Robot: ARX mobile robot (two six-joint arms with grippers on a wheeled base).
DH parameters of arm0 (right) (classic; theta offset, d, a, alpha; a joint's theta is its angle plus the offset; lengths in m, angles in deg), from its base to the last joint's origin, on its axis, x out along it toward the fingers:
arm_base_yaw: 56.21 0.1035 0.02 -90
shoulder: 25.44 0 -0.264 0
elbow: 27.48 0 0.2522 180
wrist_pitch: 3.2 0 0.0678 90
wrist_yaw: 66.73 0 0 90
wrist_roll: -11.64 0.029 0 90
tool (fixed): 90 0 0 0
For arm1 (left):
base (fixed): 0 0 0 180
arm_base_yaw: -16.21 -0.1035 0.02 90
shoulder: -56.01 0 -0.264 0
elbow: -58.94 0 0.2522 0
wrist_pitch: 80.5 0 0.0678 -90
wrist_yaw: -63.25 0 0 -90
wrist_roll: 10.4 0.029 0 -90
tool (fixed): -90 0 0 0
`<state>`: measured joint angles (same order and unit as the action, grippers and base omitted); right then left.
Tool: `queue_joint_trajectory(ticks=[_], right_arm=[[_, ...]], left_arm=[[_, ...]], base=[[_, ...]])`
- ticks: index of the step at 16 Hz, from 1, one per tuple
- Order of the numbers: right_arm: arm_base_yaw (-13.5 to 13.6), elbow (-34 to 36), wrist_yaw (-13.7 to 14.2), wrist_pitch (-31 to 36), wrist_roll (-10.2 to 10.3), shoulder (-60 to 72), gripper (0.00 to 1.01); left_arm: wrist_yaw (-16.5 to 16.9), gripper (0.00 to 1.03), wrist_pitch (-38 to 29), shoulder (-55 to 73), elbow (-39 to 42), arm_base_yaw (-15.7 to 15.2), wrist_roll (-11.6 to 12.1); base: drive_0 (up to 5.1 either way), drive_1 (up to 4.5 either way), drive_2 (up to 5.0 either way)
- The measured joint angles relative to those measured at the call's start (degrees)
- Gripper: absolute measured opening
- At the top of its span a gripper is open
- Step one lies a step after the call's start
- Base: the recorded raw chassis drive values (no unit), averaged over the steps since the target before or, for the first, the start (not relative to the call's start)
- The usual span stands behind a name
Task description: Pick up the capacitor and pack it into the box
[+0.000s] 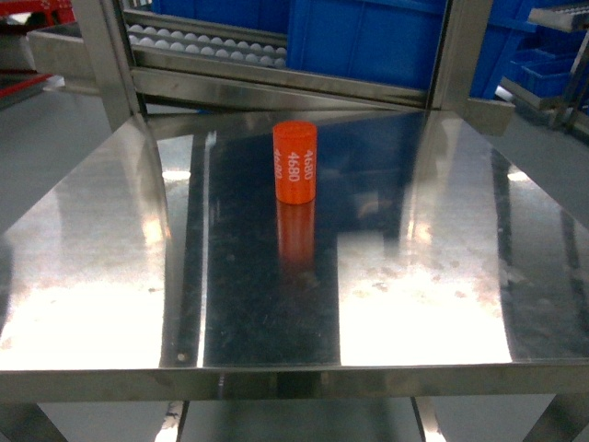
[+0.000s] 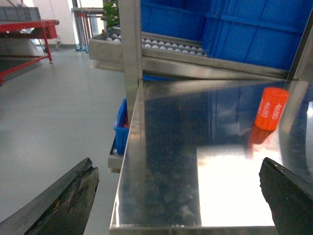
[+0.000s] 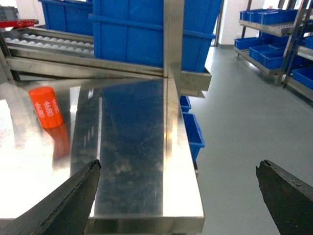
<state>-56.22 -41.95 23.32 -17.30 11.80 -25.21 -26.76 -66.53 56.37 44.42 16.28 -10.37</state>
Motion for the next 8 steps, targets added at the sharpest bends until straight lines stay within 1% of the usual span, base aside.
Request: queue_joint_trajectory(ticks=[8], right_arm=[[0.0, 0.0, 0.0, 0.0, 0.0, 0.0, 0.98]], left_arm=[[0.0, 0.98, 0.0, 0.0, 0.0, 0.0, 0.0]], base=[[0.0, 0.0, 0.0]])
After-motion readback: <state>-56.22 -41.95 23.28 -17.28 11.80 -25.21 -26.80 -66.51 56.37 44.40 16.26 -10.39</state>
